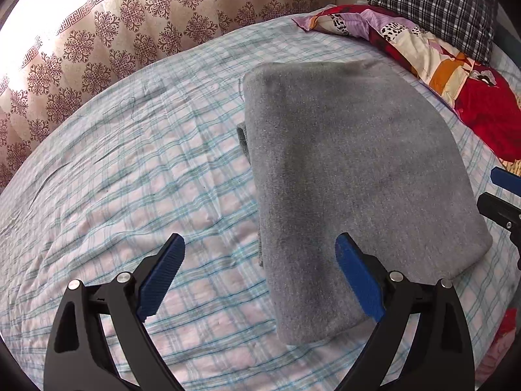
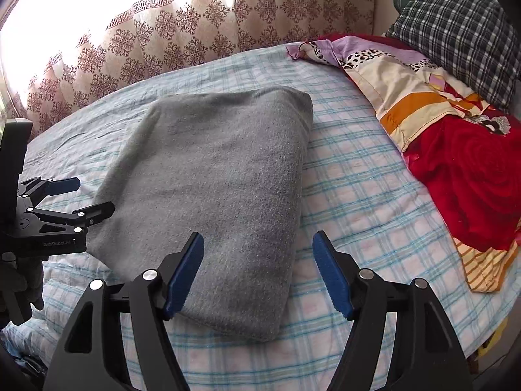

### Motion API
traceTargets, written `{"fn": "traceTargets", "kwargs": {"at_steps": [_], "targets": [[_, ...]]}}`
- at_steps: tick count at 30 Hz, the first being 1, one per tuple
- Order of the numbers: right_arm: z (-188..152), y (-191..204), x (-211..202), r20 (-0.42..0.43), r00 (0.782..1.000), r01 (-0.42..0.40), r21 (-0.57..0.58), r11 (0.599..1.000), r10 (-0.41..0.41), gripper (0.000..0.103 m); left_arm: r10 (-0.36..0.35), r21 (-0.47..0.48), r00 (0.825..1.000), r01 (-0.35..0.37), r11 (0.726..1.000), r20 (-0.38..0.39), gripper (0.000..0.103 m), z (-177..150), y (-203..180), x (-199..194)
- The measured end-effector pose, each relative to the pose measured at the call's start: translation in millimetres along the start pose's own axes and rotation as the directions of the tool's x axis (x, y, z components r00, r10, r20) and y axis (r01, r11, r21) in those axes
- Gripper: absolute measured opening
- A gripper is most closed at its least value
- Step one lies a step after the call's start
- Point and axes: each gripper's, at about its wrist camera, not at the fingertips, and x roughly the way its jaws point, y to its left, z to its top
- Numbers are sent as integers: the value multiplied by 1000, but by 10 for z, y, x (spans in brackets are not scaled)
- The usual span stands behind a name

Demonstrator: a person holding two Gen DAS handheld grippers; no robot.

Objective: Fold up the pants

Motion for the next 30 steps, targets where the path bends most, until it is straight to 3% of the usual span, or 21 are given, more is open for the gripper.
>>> {"fn": "traceTargets", "kwargs": {"at_steps": [12, 30], "targets": [[-188, 170, -336, 34, 999, -15, -18, 1000, 15, 86, 8, 5, 996, -9, 1000, 86, 99, -132, -158, -490], [-261, 295, -382, 78, 996, 53, -68, 996, -48, 86, 55, 45, 987, -62, 997, 148, 100, -242, -369, -797]]}}
